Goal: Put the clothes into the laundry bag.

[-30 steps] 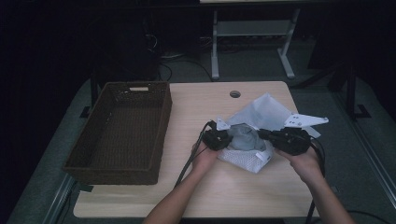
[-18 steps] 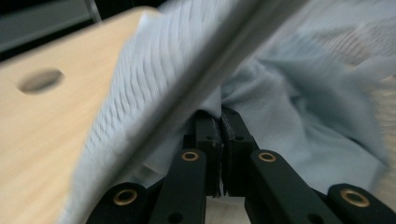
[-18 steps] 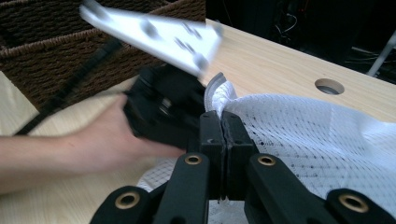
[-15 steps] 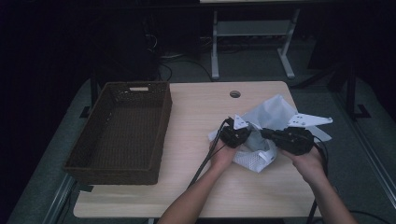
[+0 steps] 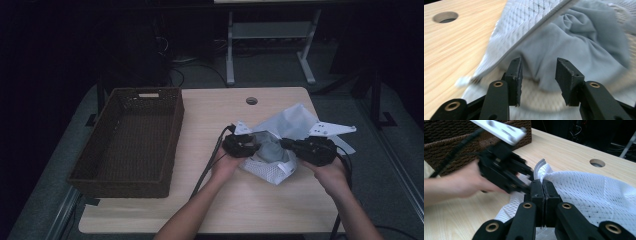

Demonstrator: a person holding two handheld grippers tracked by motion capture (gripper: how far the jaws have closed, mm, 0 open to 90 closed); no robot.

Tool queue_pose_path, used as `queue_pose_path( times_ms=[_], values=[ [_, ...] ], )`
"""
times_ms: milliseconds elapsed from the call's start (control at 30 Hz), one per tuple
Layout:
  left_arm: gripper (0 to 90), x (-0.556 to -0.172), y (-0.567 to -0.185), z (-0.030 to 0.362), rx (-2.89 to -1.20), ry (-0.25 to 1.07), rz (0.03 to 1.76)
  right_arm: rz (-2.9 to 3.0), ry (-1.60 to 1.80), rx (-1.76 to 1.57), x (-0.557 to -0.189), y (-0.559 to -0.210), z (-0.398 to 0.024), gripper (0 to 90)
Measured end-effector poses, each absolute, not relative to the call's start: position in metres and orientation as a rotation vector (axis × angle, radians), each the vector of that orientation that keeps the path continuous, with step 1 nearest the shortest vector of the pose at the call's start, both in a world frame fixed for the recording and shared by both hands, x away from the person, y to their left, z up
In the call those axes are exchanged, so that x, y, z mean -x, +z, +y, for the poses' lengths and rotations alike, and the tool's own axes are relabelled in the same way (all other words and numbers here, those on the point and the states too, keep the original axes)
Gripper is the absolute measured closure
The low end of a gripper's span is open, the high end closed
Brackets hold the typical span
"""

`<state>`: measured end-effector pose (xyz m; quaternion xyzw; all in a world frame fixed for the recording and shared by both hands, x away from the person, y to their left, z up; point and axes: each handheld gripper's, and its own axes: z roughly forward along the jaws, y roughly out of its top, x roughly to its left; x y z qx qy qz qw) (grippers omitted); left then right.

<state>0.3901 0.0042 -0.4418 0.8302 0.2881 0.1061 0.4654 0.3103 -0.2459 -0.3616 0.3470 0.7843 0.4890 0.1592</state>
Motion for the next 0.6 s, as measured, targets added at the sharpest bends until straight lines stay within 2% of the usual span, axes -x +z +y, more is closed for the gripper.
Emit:
queue_pose_path(
  times_ms=[267, 600],
  values=[
    [51.5, -0.386, -0.419, 0.039, -2.066, 0.37, 0.689, 2.247, 1.386, -0.993, -0.31, -0.362, -0.244, 88.0],
    [50.2, -0.41, -0.416, 0.005, -2.135, 0.342, 0.604, 2.249, 1.388, -0.99, -0.311, -0.363, -0.246, 88.0]
  ],
)
